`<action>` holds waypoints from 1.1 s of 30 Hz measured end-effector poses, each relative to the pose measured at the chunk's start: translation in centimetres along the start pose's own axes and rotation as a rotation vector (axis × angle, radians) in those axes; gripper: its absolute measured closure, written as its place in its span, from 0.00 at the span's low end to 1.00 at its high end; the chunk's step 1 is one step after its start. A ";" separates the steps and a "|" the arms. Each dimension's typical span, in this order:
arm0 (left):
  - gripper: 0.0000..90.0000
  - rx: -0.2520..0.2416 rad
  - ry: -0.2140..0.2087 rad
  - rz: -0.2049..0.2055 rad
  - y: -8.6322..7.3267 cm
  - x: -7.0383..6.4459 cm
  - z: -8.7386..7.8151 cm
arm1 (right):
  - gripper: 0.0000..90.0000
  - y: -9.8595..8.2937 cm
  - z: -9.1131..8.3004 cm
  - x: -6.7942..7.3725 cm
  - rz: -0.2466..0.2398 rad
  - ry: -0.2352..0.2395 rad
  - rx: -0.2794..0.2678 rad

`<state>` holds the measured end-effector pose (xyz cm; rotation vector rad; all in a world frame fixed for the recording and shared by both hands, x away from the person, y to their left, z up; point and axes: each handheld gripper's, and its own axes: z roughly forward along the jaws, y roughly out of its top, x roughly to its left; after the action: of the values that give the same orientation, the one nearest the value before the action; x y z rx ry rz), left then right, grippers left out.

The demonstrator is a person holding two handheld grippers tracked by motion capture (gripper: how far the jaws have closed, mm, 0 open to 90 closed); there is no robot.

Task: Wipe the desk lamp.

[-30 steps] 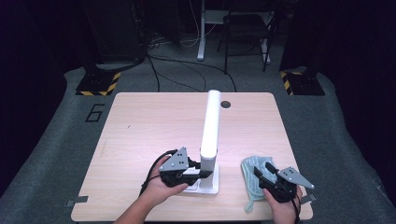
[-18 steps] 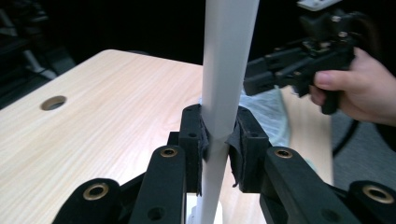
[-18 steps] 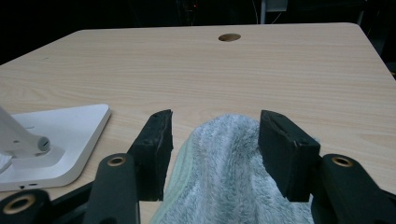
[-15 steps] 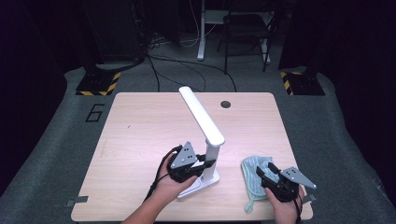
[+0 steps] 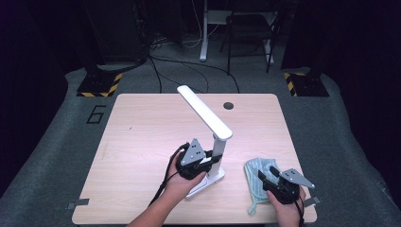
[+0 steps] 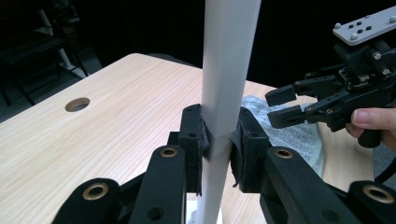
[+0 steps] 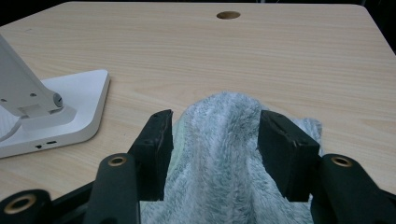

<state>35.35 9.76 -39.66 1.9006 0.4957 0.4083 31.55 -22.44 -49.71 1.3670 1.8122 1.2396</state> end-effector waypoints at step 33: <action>0.83 0.074 0.029 -0.049 -0.9 1.9 -0.1 | 0.51 -0.3 0.2 -0.7 0.024 0.003 0.023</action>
<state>36.81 11.10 -40.33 1.9516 0.5823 0.3908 31.82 -23.09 -50.08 1.4039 1.8227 1.2368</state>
